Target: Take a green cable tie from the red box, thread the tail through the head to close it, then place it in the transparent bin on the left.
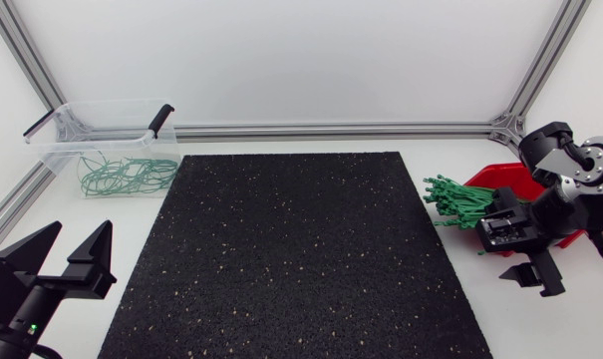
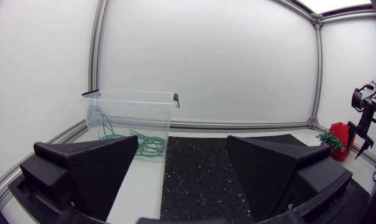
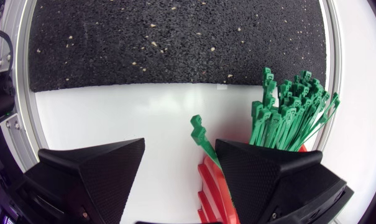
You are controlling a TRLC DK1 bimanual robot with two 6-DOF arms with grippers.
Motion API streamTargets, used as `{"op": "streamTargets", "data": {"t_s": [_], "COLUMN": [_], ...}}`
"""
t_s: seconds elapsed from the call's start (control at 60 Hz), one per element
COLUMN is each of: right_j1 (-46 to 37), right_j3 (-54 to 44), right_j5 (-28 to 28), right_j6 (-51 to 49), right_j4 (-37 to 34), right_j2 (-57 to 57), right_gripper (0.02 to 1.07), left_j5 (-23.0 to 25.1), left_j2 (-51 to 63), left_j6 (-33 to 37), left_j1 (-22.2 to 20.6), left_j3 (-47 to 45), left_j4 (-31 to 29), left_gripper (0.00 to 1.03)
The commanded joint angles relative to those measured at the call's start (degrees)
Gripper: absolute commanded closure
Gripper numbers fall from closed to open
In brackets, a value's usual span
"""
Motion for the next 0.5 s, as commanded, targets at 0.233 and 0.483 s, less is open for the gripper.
{"op": "streamTargets", "data": {"t_s": [0.233,0.483], "right_j1": [-2.01,-2.09], "right_j3": [-3.08,-2.38], "right_j5": [0.83,0.47], "right_j6": [-4.7,-4.18], "right_j4": [-5.32,-2.86], "right_j2": [-7.0,-6.91], "right_gripper": [0.28,0.28], "left_j5": [0.11,0.11], "left_j2": [-0.04,-0.04], "left_j6": [0.01,0.01], "left_j1": [0.24,0.32], "left_j3": [-2.15,-2.15], "left_j4": [-1.61,-1.61], "left_gripper": [0.04,0.04]}}
